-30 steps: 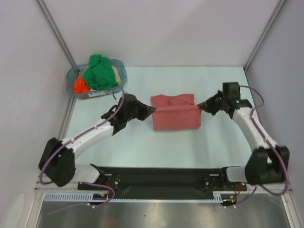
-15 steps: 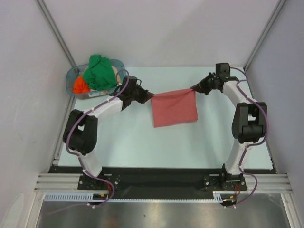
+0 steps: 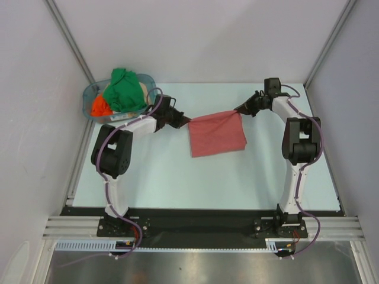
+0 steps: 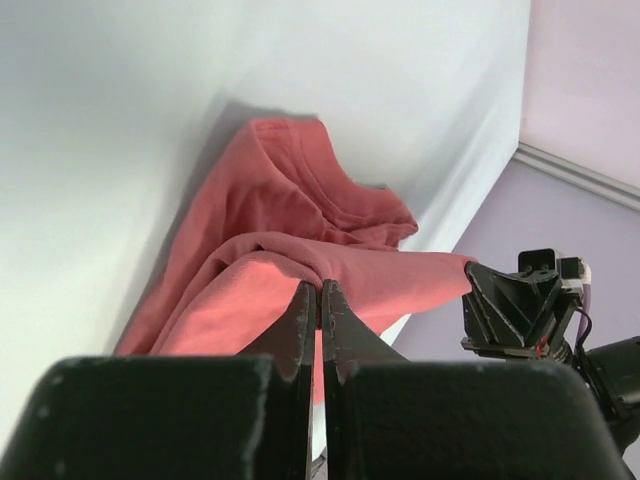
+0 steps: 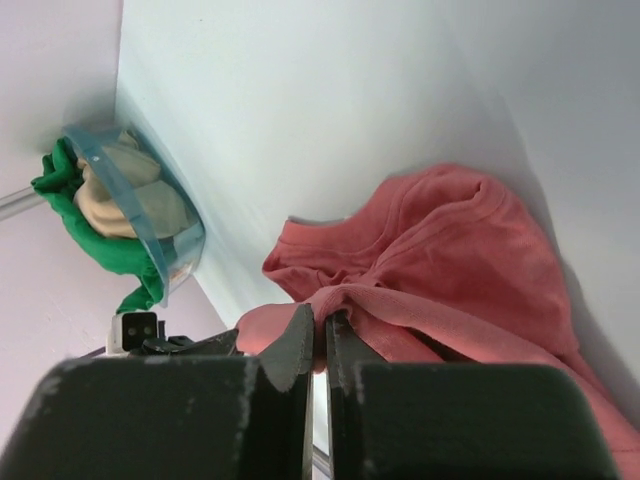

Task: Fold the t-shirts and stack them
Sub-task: Fold the tshirt

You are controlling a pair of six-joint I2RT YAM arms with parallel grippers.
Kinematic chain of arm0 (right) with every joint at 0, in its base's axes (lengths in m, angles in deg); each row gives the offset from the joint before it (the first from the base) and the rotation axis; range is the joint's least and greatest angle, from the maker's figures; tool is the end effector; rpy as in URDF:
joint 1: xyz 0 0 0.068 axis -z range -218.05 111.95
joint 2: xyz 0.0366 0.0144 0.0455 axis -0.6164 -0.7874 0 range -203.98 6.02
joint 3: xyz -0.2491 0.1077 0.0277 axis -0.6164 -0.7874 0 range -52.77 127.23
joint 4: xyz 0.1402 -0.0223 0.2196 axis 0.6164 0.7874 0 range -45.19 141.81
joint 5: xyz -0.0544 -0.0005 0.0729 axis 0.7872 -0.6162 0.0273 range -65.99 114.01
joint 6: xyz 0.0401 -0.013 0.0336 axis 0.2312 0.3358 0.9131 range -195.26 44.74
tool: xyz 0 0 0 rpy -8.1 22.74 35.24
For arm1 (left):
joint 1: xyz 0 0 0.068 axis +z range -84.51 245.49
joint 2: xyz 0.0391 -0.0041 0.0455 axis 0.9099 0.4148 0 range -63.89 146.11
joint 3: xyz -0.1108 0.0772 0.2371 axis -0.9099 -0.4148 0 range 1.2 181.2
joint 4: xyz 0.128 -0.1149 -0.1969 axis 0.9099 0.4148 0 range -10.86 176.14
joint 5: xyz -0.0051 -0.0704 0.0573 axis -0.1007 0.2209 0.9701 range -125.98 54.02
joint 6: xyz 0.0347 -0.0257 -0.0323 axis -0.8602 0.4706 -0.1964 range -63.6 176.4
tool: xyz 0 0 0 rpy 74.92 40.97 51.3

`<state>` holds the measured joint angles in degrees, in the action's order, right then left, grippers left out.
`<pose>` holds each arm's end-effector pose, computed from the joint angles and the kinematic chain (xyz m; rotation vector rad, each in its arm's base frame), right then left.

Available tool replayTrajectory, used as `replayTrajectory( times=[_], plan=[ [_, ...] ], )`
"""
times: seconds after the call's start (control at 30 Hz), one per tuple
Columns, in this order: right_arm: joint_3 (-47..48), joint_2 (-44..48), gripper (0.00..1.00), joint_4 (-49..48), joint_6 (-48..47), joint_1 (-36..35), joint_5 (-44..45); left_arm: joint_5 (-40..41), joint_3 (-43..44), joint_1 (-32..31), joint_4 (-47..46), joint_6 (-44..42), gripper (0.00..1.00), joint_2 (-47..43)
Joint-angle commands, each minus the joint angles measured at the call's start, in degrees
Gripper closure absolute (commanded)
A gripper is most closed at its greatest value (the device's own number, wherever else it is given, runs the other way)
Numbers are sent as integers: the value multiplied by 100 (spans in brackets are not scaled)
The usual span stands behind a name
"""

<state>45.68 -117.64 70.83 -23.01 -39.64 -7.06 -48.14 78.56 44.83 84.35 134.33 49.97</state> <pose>0.4783 0.0317 0.2017 0.8761 2.4410 1.0511 0.4097 -0.1625 0.1852 -1.1141 2.2942 -1.0426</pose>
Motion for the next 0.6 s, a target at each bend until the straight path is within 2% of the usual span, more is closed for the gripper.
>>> replayTrajectory(
  times=[0.0, 0.07, 0.13, 0.17, 0.2, 0.23, 0.27, 0.3, 0.33, 0.37, 0.43, 0.5, 0.57],
  plan=[
    [367, -254, 92, -1, -110, 79, -189, -5, 288, 142, -56, -76, 100, 118],
    [568, -422, 90, 8, -118, 88, -294, -66, 446, 185, -12, -137, 100, 276],
    [797, -738, 80, 122, -258, 114, -321, -137, 682, 229, 93, -155, 94, 556],
    [998, -896, 73, 210, -398, 115, -321, -224, 788, 256, 120, -269, 93, 662],
    [1531, -1210, 59, 384, -574, 306, -286, -260, 1128, 265, 207, -391, 83, 777],
    [1937, -1370, 52, 1013, -802, 395, -68, -321, 1410, 291, 626, -584, 77, 1100],
    [2236, -1467, 41, 1263, -1187, 483, 47, -365, 1796, 326, 987, -1186, 69, 1251],
    [2675, -1503, 38, 1465, -1373, 562, 127, -174, 2653, 326, 1591, -1540, 60, 1409],
    [2766, -1434, 34, 1754, -1514, 693, 258, -94, 2931, 318, 2006, -1883, 59, 1471],
    [2758, -1320, 26, 1766, -1881, 721, 312, 2, 3038, 274, 2349, -2470, 58, 1333],
    [2505, -1013, 21, 1836, -2261, 747, 513, 354, 2646, 230, 2406, -2843, 50, 903],
    [2162, -556, 16, 1854, -2752, 747, 497, 556, 2154, 168, 2326, -3300, 42, 60],
    [1320, -48, 11, 1609, -3035, 747, 190, 689, 1346, 124, 2274, -3590, 39, -564]
  ],
)
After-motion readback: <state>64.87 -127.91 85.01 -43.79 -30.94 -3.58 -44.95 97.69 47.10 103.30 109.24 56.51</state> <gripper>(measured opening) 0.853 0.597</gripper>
